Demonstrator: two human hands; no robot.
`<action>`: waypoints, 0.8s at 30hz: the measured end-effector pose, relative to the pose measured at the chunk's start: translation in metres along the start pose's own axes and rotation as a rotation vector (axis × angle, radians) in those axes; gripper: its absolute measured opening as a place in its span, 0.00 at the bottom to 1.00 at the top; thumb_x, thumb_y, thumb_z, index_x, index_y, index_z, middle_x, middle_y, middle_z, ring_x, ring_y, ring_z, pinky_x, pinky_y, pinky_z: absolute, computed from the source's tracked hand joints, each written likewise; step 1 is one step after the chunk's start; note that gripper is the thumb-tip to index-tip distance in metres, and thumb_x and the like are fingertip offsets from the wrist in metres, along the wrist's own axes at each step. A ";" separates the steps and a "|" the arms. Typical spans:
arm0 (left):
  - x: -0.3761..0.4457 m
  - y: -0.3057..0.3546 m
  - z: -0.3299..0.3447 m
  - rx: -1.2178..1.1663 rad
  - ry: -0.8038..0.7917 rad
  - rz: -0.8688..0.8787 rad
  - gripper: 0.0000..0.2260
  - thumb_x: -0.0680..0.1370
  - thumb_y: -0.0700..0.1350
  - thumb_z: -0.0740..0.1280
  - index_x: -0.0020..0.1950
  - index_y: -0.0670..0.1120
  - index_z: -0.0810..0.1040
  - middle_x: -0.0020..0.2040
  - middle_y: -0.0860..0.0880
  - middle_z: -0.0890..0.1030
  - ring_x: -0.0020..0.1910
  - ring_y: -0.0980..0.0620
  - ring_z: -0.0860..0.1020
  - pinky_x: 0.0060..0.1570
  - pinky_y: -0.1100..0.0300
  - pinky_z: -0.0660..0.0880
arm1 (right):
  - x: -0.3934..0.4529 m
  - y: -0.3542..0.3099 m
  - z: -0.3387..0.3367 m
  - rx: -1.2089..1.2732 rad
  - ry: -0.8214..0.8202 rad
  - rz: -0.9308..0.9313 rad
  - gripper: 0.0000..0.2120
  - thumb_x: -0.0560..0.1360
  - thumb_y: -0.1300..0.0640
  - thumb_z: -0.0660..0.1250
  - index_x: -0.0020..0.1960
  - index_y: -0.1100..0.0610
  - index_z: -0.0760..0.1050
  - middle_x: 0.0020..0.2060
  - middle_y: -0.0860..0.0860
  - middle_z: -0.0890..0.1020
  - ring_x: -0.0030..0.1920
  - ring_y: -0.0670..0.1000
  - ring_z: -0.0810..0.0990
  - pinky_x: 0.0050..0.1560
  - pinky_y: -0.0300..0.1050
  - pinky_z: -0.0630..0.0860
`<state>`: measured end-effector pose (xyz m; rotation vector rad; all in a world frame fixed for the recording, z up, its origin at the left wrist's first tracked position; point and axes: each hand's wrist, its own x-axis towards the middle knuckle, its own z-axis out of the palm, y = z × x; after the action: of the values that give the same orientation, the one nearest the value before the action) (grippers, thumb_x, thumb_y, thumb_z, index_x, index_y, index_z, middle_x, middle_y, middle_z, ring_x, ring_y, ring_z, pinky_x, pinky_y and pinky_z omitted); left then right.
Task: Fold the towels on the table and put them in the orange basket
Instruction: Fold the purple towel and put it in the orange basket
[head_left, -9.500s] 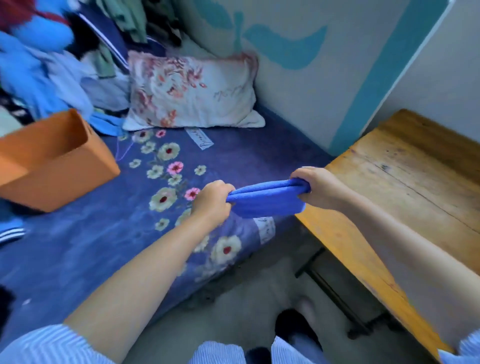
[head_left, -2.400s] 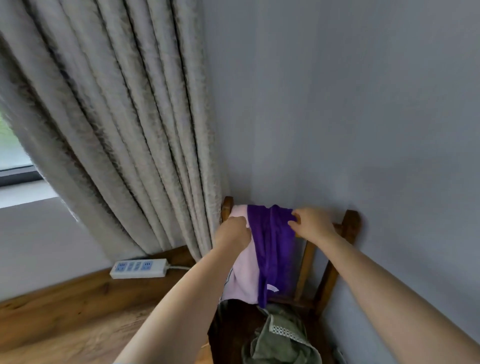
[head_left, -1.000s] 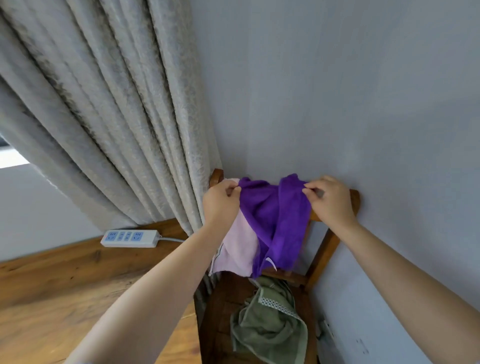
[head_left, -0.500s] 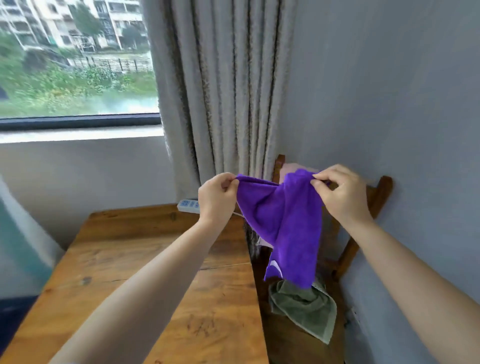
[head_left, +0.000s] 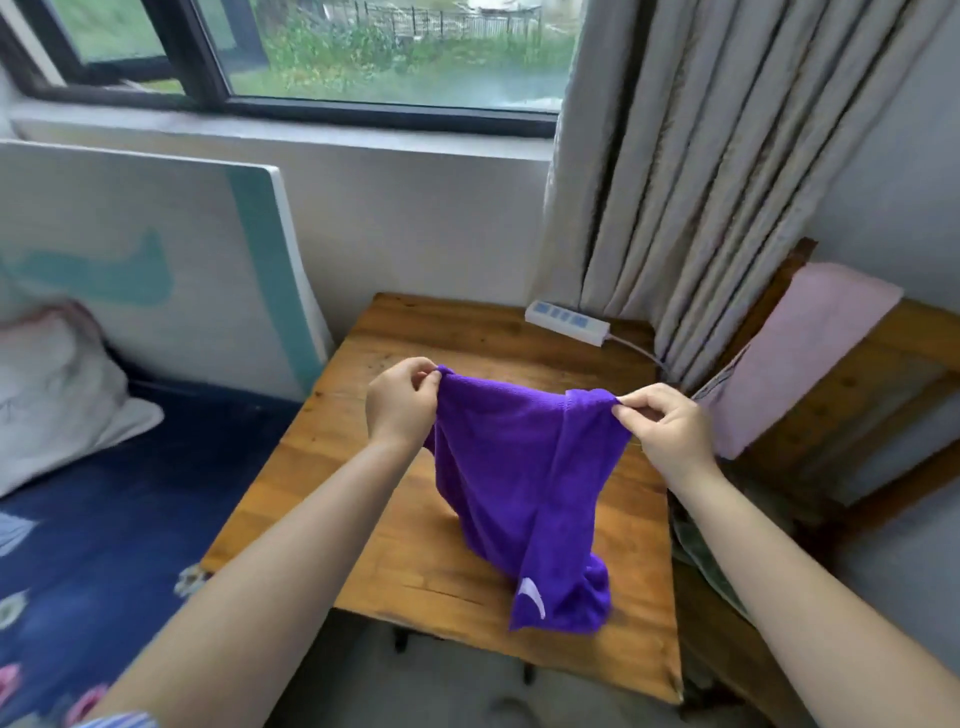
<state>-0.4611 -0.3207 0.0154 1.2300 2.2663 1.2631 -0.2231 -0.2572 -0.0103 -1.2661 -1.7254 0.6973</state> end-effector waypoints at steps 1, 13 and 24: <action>0.001 -0.012 -0.002 0.013 0.000 -0.030 0.08 0.77 0.41 0.63 0.51 0.42 0.81 0.47 0.44 0.83 0.47 0.48 0.78 0.46 0.63 0.69 | -0.004 0.004 0.012 0.020 -0.036 0.027 0.04 0.68 0.71 0.69 0.40 0.66 0.81 0.36 0.55 0.78 0.33 0.35 0.76 0.36 0.21 0.67; -0.009 -0.128 0.057 0.283 -0.284 -0.459 0.08 0.76 0.41 0.63 0.51 0.41 0.79 0.52 0.42 0.82 0.54 0.44 0.77 0.49 0.58 0.71 | -0.038 0.103 0.113 -0.293 -0.405 0.379 0.06 0.70 0.67 0.68 0.45 0.69 0.80 0.46 0.64 0.82 0.50 0.60 0.79 0.48 0.44 0.67; -0.021 -0.168 0.079 0.316 -0.629 -0.706 0.10 0.72 0.45 0.70 0.49 0.41 0.78 0.48 0.43 0.82 0.50 0.45 0.80 0.49 0.58 0.73 | -0.033 0.111 0.125 -0.432 -0.357 0.344 0.09 0.73 0.60 0.66 0.43 0.67 0.79 0.43 0.64 0.81 0.48 0.63 0.77 0.51 0.51 0.71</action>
<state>-0.4945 -0.3361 -0.1679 0.6468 2.1287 0.2256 -0.2781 -0.2457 -0.1716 -1.8575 -2.0434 0.8117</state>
